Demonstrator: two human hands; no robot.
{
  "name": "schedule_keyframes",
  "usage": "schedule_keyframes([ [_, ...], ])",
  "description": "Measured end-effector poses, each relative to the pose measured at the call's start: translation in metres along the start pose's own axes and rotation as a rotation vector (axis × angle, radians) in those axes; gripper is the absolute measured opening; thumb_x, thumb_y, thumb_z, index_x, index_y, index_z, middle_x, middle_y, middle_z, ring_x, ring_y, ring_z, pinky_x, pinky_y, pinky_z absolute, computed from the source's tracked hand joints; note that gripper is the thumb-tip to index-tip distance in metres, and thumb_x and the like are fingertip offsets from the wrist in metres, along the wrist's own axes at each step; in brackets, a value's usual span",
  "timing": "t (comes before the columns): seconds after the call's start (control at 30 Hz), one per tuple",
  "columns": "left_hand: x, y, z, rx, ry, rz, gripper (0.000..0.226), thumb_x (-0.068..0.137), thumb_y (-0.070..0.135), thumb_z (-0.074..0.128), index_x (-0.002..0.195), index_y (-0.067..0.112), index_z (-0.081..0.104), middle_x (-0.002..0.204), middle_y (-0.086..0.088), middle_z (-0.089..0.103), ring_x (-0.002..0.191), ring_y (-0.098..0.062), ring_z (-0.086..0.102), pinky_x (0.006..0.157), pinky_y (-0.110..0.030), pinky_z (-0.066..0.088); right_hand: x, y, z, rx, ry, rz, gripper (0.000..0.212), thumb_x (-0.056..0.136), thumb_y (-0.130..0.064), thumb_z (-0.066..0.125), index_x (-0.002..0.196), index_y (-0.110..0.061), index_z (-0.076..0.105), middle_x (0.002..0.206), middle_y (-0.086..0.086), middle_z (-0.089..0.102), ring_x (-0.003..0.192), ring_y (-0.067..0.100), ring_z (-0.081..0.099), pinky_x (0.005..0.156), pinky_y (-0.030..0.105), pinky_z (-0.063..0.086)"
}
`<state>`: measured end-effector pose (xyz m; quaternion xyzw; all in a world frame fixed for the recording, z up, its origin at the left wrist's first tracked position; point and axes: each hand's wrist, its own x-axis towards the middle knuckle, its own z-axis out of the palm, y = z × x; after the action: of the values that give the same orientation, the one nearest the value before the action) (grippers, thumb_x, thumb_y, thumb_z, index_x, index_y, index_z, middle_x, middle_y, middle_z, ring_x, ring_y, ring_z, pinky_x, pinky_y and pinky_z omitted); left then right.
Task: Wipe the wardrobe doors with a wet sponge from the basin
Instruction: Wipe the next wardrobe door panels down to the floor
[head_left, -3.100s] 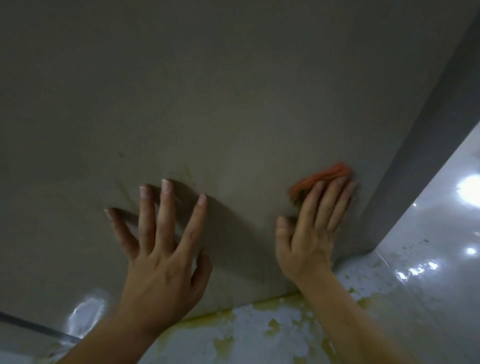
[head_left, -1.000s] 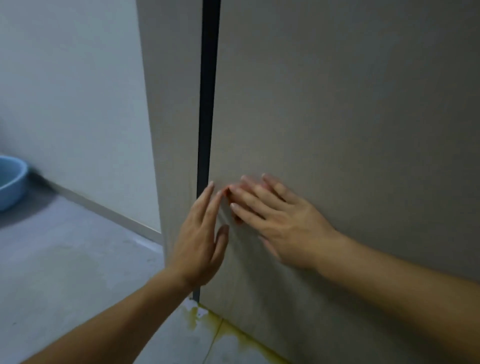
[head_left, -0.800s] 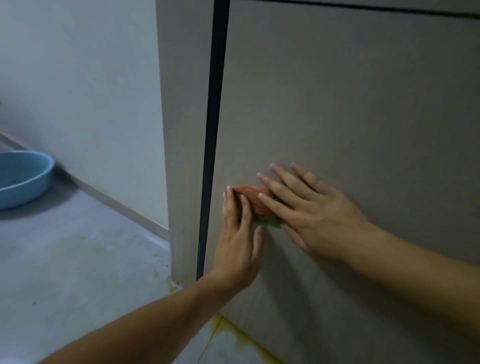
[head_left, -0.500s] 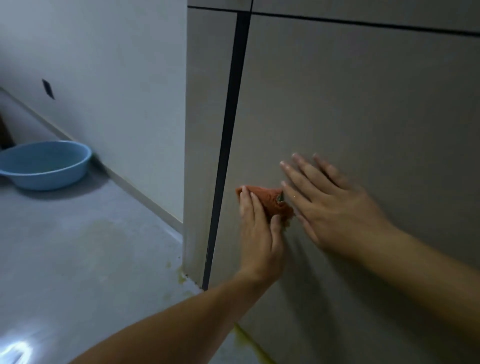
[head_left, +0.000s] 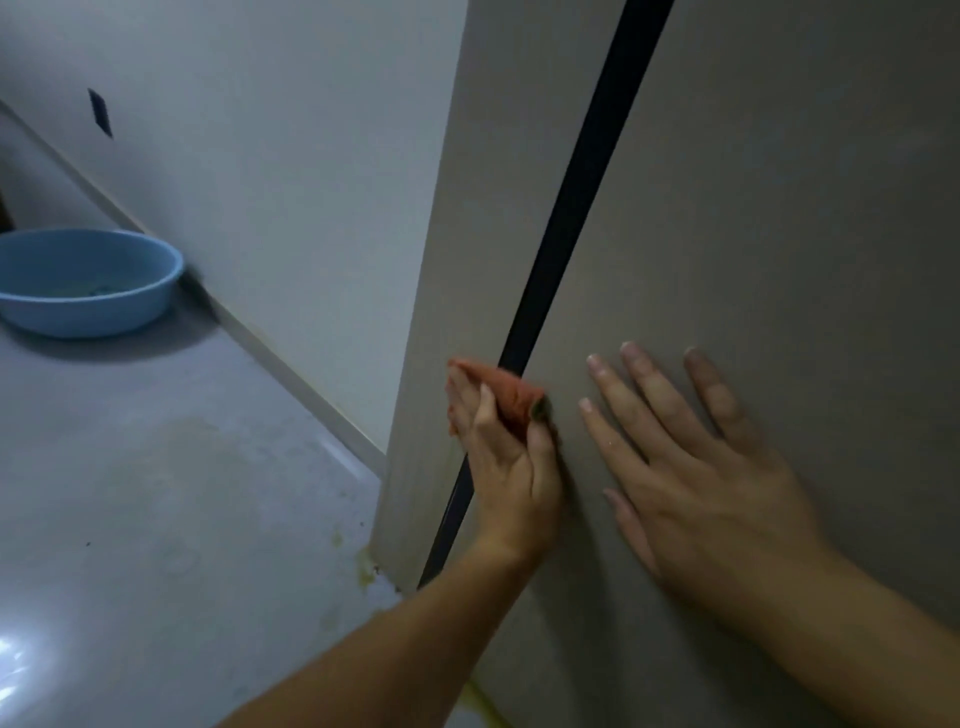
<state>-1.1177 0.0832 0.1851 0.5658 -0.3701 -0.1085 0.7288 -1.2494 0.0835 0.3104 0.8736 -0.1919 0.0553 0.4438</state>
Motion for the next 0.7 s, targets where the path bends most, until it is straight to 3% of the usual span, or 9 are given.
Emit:
schedule_keyframes([
  [0.07,-0.017,-0.023,-0.011,0.009,-0.049,-0.030,0.076,0.100,0.045,0.039,0.135,0.075,-0.022,0.165,0.018,-0.027,0.154,-0.007,-0.020,0.128,-0.053,0.004,0.003,-0.009,0.004,0.005,-0.026,0.001,0.070,0.096,-0.040,0.032,0.154,-0.001,0.036,0.167,0.024,0.013,0.157,0.038,0.006,0.125,0.060,0.001],
  [0.17,0.025,-0.019,-0.014,-0.021,0.005,0.077,0.064,0.100,0.059,0.034,0.146,0.066,-0.010,0.168,0.016,-0.020,0.156,-0.010,-0.015,0.127,-0.056,0.007,0.009,-0.012,0.004,-0.013,-0.036,0.006,0.070,0.094,-0.038,0.035,0.154,-0.001,0.037,0.168,0.022,0.014,0.157,0.038,0.008,0.125,0.061,0.003],
  [0.23,0.071,0.000,-0.019,-0.027,0.069,0.205,0.056,0.104,0.054,0.030,0.154,0.049,0.005,0.171,0.007,-0.009,0.158,-0.016,-0.008,0.126,-0.058,0.010,0.009,-0.013,0.005,-0.036,-0.036,0.006,0.071,0.094,-0.038,0.041,0.154,-0.002,0.037,0.168,0.022,0.014,0.157,0.038,0.009,0.125,0.062,0.005],
  [0.3,0.094,0.006,-0.023,0.023,0.061,0.329,0.059,0.107,0.042,0.028,0.161,0.029,0.008,0.172,0.000,-0.004,0.159,-0.022,-0.006,0.126,-0.059,0.009,0.008,-0.014,0.006,-0.053,-0.042,0.010,0.072,0.094,-0.039,0.044,0.155,-0.002,0.036,0.168,0.022,0.013,0.157,0.038,0.008,0.125,0.062,0.005],
  [0.4,0.052,-0.027,-0.020,0.155,0.026,0.275,0.067,0.106,0.033,0.027,0.162,0.006,0.001,0.171,-0.009,-0.009,0.158,-0.025,-0.010,0.127,-0.057,0.001,0.009,-0.023,0.010,-0.055,-0.060,0.015,0.072,0.094,-0.040,0.045,0.155,-0.003,0.036,0.168,0.022,0.011,0.157,0.039,0.007,0.124,0.063,0.007],
  [0.53,-0.039,-0.092,-0.023,0.165,-0.065,0.070,0.069,0.106,0.037,0.025,0.161,0.013,-0.009,0.170,0.000,-0.018,0.158,-0.022,-0.013,0.126,-0.062,0.004,0.016,-0.041,0.019,-0.022,-0.096,-0.031,0.072,0.094,-0.040,0.044,0.155,-0.002,0.036,0.168,0.023,0.010,0.157,0.039,0.005,0.125,0.061,0.005],
  [0.7,0.010,-0.067,-0.024,0.081,0.010,0.023,0.067,0.105,0.041,0.019,0.161,0.015,-0.006,0.170,0.000,-0.017,0.156,-0.016,-0.018,0.127,-0.045,-0.010,0.028,-0.058,0.027,-0.007,-0.104,-0.013,0.072,0.095,-0.041,0.041,0.155,-0.002,0.033,0.168,0.024,0.011,0.157,0.040,0.003,0.124,0.062,0.001],
])
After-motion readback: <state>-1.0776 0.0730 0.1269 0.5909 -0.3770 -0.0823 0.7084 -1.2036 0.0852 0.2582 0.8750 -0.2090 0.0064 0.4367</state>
